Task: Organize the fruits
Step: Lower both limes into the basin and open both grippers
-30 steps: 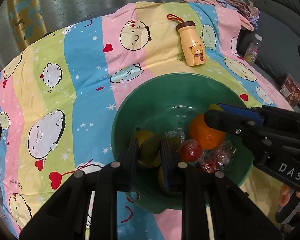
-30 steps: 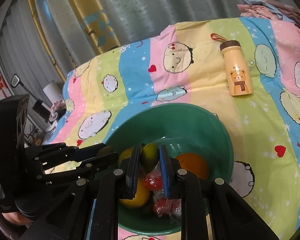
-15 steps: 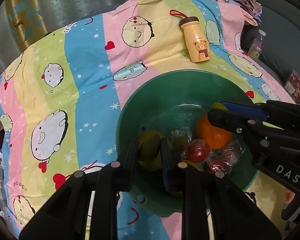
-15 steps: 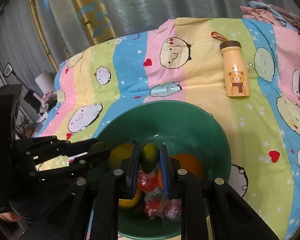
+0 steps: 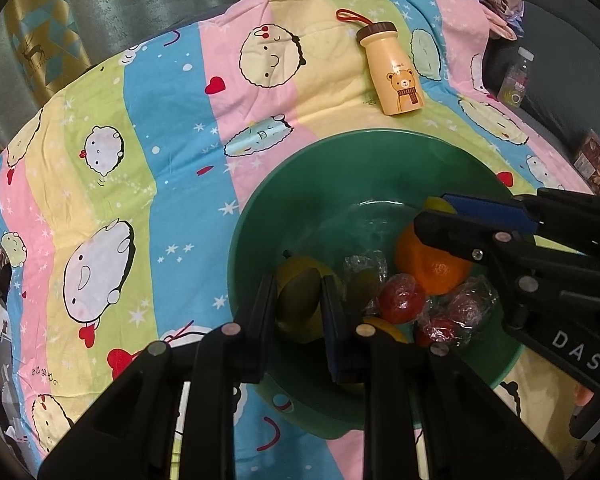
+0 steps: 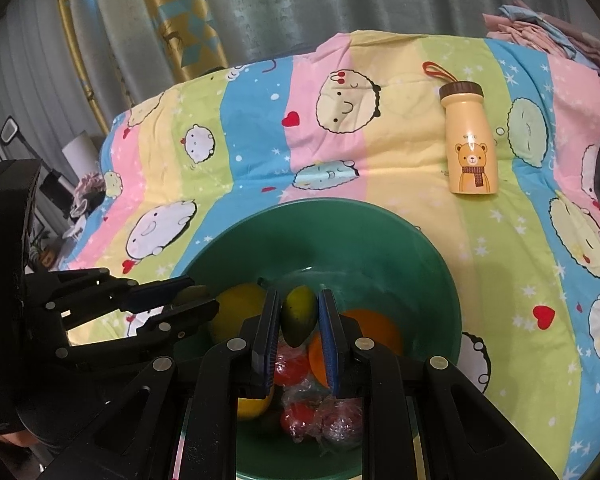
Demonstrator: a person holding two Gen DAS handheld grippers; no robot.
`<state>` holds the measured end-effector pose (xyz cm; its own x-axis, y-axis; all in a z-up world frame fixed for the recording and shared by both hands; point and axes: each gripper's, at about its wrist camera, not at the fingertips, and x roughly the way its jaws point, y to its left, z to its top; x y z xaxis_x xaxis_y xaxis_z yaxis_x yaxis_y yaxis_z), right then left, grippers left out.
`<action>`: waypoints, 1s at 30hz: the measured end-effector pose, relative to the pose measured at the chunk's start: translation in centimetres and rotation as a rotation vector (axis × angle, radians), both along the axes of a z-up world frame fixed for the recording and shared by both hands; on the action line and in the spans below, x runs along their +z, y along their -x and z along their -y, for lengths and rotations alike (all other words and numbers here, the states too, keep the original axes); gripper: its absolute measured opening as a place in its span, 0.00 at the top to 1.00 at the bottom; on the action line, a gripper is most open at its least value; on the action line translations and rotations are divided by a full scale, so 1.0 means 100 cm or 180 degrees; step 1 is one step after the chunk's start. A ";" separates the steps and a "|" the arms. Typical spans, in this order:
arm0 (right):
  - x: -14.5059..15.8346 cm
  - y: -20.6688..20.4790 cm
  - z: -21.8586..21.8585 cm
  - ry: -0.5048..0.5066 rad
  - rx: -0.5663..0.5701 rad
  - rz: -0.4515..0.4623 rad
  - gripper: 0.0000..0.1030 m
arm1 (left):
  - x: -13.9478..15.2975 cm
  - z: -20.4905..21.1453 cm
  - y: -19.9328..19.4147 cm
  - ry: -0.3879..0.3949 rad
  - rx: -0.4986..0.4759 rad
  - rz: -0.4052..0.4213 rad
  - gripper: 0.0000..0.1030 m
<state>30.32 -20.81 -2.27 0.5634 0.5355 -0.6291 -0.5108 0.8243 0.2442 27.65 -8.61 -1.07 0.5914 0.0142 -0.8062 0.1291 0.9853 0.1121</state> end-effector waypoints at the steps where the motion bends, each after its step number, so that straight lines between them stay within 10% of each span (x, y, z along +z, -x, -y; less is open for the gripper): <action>1: 0.000 0.000 0.000 0.0003 -0.0002 -0.0001 0.79 | -0.001 0.000 0.000 -0.0002 -0.0001 -0.0012 0.79; 30: -0.008 -0.002 0.002 0.0066 -0.0014 -0.0074 0.79 | -0.007 0.004 -0.003 -0.0066 -0.0036 -0.0100 0.78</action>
